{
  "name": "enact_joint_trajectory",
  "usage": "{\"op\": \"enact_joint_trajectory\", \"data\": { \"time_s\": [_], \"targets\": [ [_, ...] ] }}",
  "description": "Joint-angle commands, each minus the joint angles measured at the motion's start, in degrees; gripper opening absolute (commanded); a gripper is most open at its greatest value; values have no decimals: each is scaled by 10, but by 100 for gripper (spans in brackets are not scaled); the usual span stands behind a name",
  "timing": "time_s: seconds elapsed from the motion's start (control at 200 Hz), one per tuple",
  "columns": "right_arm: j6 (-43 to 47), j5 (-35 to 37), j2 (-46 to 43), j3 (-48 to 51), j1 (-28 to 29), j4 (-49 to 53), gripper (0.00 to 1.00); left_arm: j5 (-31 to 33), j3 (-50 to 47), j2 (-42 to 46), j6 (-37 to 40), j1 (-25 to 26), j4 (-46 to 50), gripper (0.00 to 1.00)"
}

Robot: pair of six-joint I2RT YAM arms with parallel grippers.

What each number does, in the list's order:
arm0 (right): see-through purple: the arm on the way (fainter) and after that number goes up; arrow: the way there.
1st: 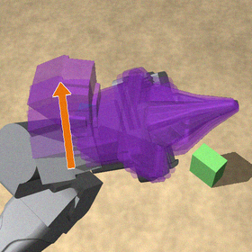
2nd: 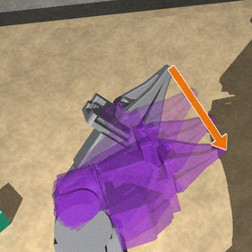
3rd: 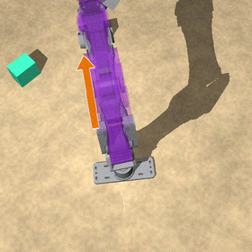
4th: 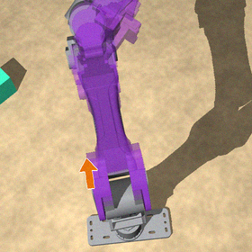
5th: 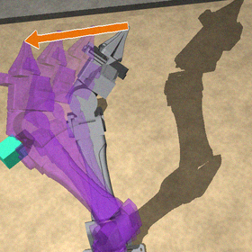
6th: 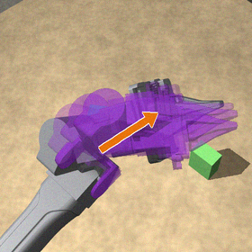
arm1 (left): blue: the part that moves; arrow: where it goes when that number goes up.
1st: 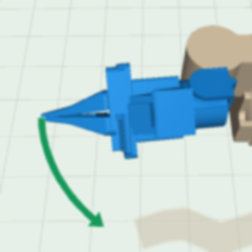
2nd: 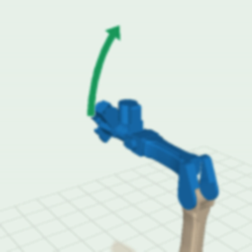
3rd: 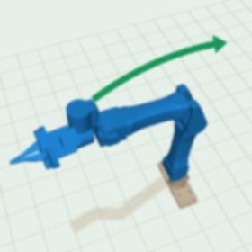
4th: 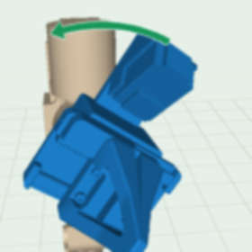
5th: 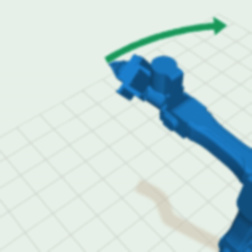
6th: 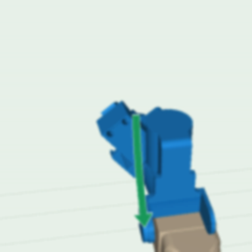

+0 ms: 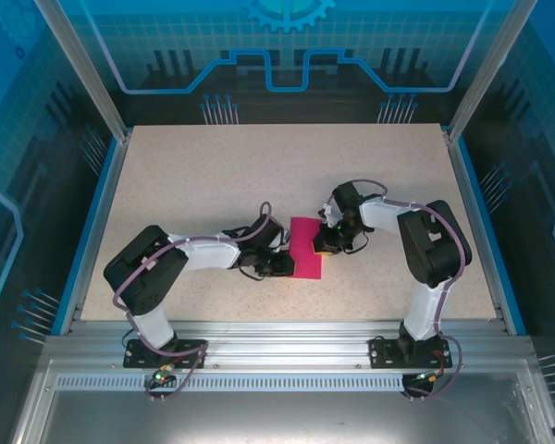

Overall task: Fold a paper plane with a square sheet of paper (fold left side to right side)
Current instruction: Fold the triangle a second time at the center of the table.

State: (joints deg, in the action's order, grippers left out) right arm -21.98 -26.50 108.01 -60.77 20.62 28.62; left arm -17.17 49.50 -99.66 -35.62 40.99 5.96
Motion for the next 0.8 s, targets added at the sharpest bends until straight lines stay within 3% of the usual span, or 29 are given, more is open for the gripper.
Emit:
{"op": "enact_joint_trajectory", "data": {
  "time_s": [0.0, 0.435, 0.795],
  "targets": [
    [4, 61, 26, 3, -14, 6, 10, -7, 44, 17, 22, -3, 45, 19],
    [1, 64, 26, 11, -11, 5, 10, -47, 136, -98, 45, -3, 38, 18],
    [4, 76, 31, 10, -10, 15, 10, -34, 88, -97, 54, -5, 51, 18]
  ]
}}
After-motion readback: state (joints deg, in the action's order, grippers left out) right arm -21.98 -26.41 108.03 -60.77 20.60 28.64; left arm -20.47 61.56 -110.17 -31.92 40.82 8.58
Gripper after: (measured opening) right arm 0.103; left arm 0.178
